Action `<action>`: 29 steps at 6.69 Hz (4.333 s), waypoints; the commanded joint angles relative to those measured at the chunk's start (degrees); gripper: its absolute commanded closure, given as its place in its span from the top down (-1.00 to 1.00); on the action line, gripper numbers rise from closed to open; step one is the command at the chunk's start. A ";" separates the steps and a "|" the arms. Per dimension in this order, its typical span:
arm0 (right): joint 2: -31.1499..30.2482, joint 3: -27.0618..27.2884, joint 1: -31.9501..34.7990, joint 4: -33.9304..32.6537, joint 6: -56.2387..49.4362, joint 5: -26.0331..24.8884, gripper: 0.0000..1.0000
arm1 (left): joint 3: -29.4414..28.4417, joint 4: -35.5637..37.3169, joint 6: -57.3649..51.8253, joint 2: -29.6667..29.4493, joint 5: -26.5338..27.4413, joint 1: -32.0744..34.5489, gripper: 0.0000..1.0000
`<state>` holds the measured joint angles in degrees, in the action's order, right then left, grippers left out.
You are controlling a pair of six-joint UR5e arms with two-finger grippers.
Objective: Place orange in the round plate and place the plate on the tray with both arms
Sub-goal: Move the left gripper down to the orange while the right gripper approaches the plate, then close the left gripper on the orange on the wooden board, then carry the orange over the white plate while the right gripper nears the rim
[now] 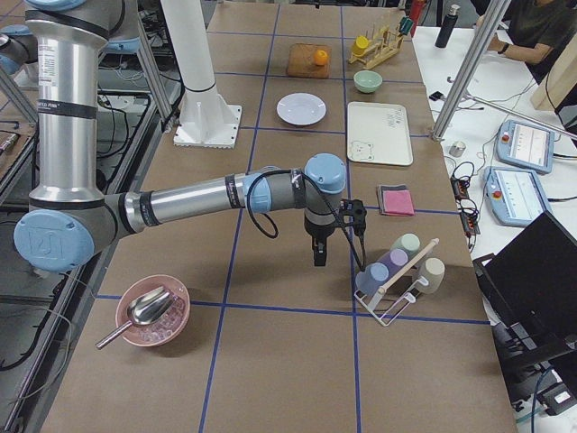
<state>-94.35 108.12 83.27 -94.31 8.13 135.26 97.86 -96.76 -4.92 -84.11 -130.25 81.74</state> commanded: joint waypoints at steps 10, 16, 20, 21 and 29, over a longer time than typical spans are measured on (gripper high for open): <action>18.93 -6.41 -30.38 51.97 69.59 4.68 1.00 | 5.33 -9.59 36.02 -3.59 -4.31 -10.71 0.97; 22.19 -6.43 -44.68 63.28 92.76 -14.24 1.00 | 7.44 -11.16 55.79 -8.52 5.54 -27.14 0.98; 22.28 -6.17 -46.96 64.07 92.85 -17.13 0.99 | -1.33 -15.72 56.25 -11.07 7.73 -29.53 0.97; 22.20 -6.51 -47.75 66.51 93.03 -18.18 0.99 | -2.74 -16.35 56.25 -11.77 7.73 -29.53 0.97; 22.46 -14.24 -58.64 81.56 95.84 -35.13 0.97 | -1.79 -13.90 73.52 -24.40 5.44 -33.29 0.54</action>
<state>-72.03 95.50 26.17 -13.46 103.70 102.42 95.81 -111.63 63.26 -104.61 -124.91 50.15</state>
